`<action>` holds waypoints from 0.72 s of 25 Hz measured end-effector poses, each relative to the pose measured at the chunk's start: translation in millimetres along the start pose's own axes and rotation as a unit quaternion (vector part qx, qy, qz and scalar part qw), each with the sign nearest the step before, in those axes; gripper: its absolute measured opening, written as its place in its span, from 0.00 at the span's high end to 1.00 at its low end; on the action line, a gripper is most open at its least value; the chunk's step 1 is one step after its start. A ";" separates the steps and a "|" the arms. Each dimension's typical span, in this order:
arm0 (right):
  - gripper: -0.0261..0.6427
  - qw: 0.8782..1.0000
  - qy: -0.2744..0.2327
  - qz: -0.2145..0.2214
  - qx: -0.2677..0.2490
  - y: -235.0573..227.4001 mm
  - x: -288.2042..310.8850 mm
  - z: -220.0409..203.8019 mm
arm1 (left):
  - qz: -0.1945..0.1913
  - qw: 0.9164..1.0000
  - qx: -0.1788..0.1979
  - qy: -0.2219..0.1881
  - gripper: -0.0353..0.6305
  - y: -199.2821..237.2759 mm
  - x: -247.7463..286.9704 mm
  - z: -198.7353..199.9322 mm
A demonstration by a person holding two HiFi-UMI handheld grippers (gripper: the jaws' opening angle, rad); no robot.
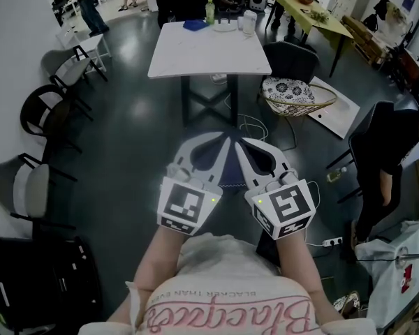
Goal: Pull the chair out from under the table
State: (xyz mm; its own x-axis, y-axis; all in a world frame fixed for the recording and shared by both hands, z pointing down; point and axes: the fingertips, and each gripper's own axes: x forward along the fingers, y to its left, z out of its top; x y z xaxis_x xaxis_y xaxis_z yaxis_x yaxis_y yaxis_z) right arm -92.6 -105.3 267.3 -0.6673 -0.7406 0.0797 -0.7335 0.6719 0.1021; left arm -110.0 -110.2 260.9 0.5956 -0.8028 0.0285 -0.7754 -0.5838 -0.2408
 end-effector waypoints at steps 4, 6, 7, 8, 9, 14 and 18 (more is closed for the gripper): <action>0.96 1.000 0.005 -0.008 -0.003 -0.7 1.2 -2.4 | -0.004 1.000 -0.001 -0.005 0.94 -0.2 1.9 2.0; 0.96 1.000 0.008 -0.011 -0.005 -0.5 0.8 -3.9 | -0.007 1.000 -0.002 -0.004 0.94 -1.7 2.1 1.5; 0.96 1.000 0.009 -0.013 -0.006 -0.9 0.1 -4.3 | -0.008 1.000 -0.001 -0.004 0.94 -2.5 2.2 1.5; 0.96 1.000 0.009 -0.015 -0.006 -1.3 -0.9 -4.7 | -0.009 1.000 -0.002 -0.004 0.94 -3.4 2.1 1.4; 0.96 1.000 0.009 -0.017 -0.006 -1.7 -2.0 -5.1 | -0.011 1.000 -0.002 -0.004 0.94 -4.3 2.0 1.0; 0.96 1.000 0.014 -0.021 -0.004 -2.4 -4.8 -8.5 | -0.018 1.000 -0.006 0.001 0.94 -7.2 2.8 -2.8; 0.96 1.000 0.022 -0.022 -0.004 -3.8 -3.5 -11.7 | -0.023 1.000 -0.006 0.001 0.94 -7.1 5.4 -1.7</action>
